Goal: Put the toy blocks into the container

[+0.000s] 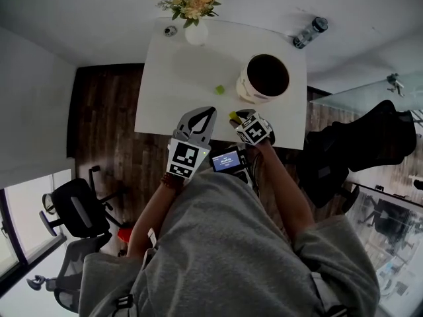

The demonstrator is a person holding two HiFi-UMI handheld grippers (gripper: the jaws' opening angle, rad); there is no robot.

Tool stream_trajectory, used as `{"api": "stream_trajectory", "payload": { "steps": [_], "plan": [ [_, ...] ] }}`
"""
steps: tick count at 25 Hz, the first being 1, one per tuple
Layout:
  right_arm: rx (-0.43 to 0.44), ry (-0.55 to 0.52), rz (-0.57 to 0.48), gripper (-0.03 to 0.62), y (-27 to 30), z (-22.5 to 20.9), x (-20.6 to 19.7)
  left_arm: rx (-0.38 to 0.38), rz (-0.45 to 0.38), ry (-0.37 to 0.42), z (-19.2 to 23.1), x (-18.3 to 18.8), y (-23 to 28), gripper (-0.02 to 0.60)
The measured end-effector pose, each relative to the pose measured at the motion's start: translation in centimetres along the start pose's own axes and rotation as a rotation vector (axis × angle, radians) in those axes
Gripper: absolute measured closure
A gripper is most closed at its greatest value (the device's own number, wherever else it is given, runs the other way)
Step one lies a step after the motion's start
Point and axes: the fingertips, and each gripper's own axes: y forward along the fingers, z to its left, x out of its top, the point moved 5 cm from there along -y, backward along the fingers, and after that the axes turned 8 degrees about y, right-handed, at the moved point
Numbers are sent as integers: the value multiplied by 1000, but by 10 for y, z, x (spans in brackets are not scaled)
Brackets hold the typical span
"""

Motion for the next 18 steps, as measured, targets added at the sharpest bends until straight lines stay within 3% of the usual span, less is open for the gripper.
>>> {"api": "stream_trajectory", "payload": {
  "steps": [12, 18],
  "plan": [
    [-87, 24, -75, 451, -49, -19, -17, -63, -64, -11, 6, 25, 41, 575],
    [-114, -36, -180, 453, -90, -9, 11, -67, -61, -66, 4, 18, 44, 575]
  ]
}}
